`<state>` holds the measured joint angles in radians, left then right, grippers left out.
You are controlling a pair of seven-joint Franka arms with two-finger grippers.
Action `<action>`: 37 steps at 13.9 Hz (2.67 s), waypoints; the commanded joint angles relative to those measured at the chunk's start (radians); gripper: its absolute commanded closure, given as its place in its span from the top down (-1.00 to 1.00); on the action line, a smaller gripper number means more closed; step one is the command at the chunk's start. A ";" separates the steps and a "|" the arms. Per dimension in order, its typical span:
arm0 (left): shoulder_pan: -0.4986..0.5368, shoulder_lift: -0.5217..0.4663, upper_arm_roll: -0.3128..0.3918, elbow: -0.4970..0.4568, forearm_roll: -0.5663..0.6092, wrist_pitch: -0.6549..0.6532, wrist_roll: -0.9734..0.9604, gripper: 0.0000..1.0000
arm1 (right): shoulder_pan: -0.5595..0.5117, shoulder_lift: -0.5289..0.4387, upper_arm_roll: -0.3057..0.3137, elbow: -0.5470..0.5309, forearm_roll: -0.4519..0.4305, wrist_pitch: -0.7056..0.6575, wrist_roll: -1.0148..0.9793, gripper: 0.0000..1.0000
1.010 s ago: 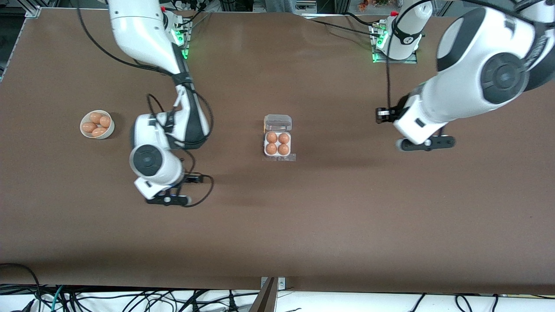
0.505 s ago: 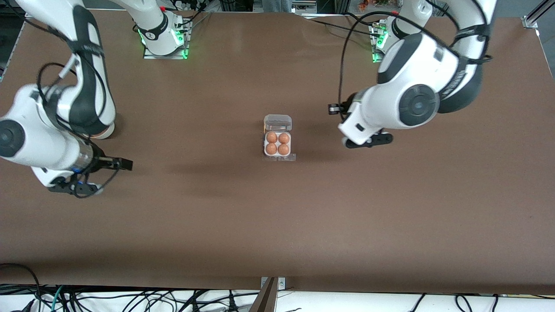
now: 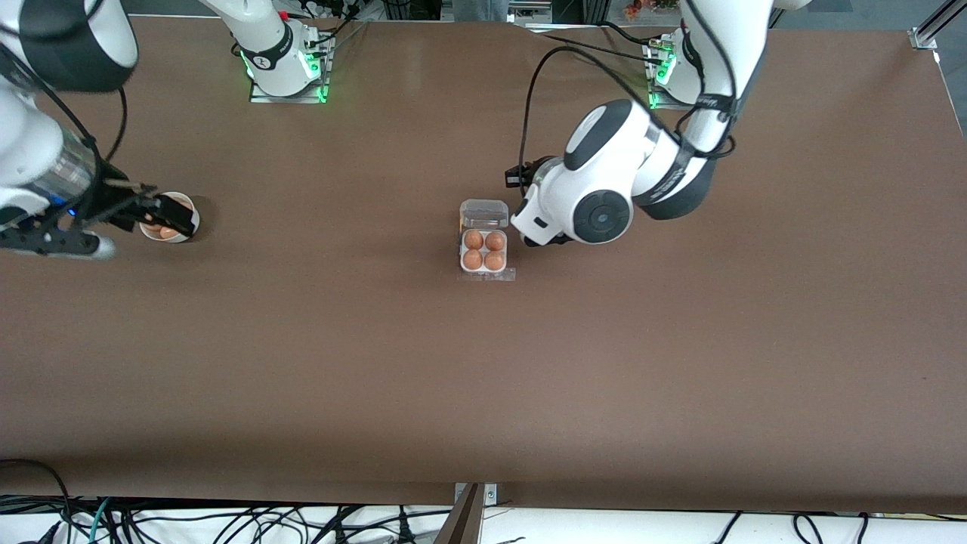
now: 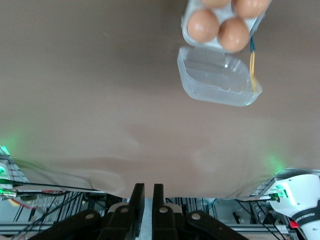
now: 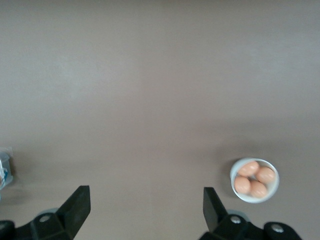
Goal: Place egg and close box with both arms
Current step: 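Swing the clear lid over the eggs with the left gripper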
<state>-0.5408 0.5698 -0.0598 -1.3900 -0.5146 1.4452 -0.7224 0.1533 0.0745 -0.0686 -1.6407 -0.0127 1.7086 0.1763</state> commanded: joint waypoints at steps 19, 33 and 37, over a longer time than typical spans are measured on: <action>-0.159 0.174 0.015 0.029 -0.030 0.256 -0.118 -0.81 | -0.101 -0.101 0.033 -0.016 -0.013 -0.040 0.011 1.00; -0.157 0.174 0.025 0.031 0.031 0.307 -0.112 -0.84 | -0.101 -0.101 0.035 -0.014 -0.013 -0.038 0.006 1.00; -0.153 0.173 0.028 0.031 0.033 0.337 -0.112 -0.84 | -0.101 -0.101 0.035 -0.014 -0.013 -0.038 0.006 1.00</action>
<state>-0.6858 0.7327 -0.0414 -1.3829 -0.5067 1.7667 -0.8266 0.0553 -0.0153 -0.0393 -1.6489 -0.0236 1.6639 0.1790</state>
